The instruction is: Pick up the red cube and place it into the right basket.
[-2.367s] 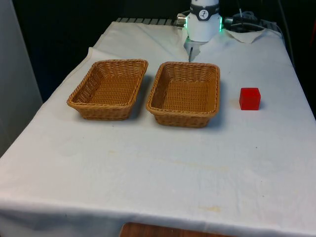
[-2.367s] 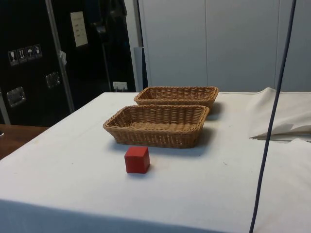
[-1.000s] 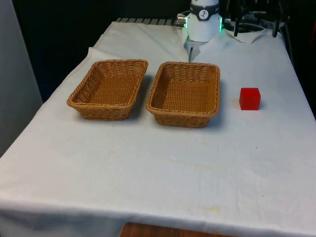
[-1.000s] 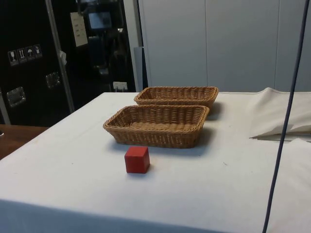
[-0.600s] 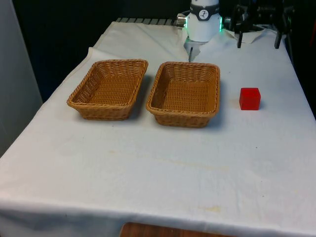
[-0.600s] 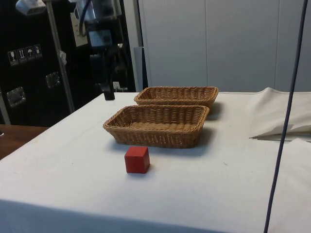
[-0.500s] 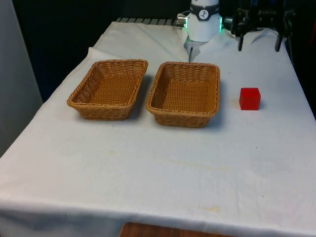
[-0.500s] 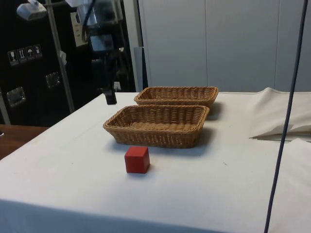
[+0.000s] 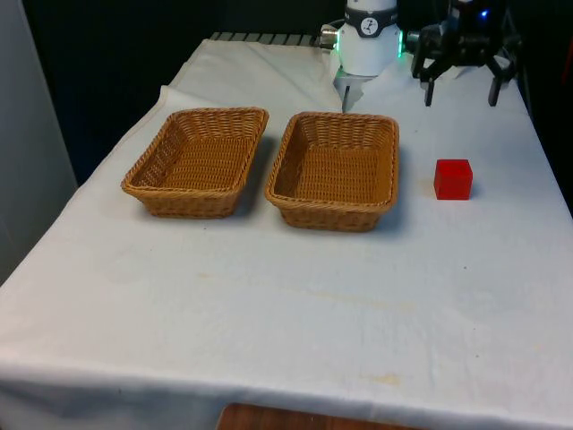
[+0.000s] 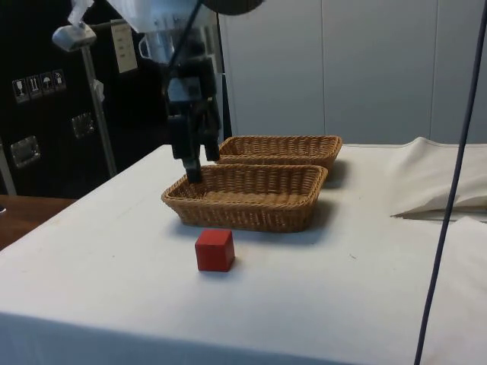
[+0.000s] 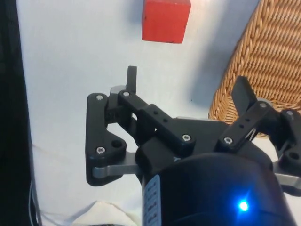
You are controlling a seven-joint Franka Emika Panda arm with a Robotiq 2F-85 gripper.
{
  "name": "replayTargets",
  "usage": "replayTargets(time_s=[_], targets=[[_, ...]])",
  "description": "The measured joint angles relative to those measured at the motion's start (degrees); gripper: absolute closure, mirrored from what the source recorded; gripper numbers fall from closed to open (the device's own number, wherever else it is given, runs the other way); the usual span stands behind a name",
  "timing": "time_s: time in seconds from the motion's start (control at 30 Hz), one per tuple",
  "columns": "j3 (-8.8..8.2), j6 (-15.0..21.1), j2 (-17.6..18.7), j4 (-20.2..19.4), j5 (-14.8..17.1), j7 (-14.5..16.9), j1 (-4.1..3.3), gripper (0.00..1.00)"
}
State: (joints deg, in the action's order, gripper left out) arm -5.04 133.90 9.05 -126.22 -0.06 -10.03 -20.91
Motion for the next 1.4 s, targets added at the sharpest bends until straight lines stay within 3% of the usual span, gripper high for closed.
replayTargets(time_s=[0.13,0.67,1.13,1.4], targets=[[0.0,3.61,0.17,-1.95,0.0,0.23,0.0,0.0],[0.34,11.12,4.98,-3.04,2.46,1.78,0.0,0.0],[0.8,14.73,8.54,-3.04,5.1,3.38,0.0,0.0],[1.78,14.84,9.05,-2.64,5.16,2.81,0.0,0.0]])
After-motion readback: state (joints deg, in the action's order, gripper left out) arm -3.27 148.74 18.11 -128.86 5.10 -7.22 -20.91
